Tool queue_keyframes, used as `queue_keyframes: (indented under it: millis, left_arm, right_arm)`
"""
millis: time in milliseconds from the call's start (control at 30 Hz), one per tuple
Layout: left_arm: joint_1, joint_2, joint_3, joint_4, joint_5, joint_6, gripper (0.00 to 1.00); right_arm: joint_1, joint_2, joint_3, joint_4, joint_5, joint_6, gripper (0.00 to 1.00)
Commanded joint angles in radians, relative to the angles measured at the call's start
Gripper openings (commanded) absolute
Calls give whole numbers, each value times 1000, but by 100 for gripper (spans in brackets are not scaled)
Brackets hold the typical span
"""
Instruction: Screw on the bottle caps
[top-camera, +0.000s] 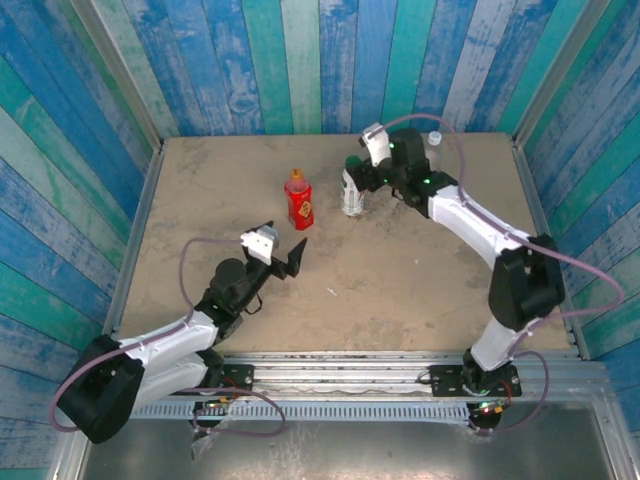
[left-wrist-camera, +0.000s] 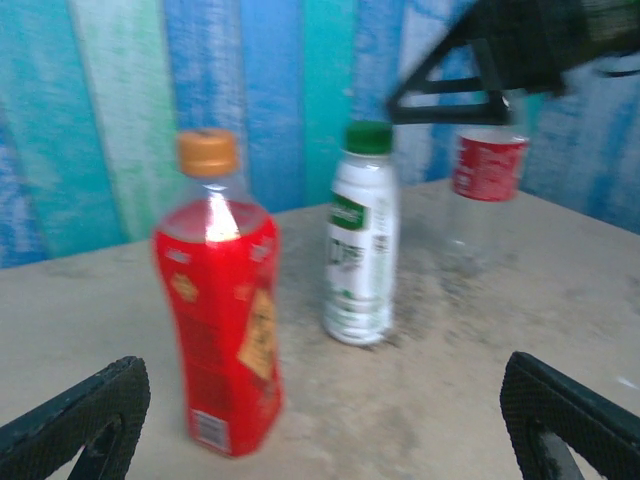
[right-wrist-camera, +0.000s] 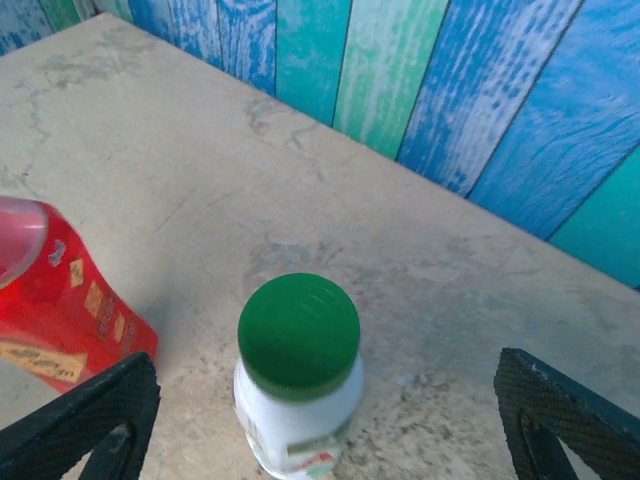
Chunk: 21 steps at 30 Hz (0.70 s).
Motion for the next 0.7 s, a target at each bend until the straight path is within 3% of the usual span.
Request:
queue_keyframes:
  millis: [0, 133, 333, 667]
  left_arm:
    - [41, -39, 26, -66, -148, 66, 94]
    - [118, -36, 29, -48, -242, 143, 94]
    - [249, 68, -4, 68, -237, 158, 94]
    - [474, 318, -41, 325, -144, 49, 94]
  right_arm:
    - [-14, -138, -129, 53, 65, -20, 94]
    - [-53, -304, -388, 205, 123, -7, 100]
    - [-133, -437, -725, 419, 259, 25, 100]
    - [-287, -349, -988, 798, 232, 19, 100]
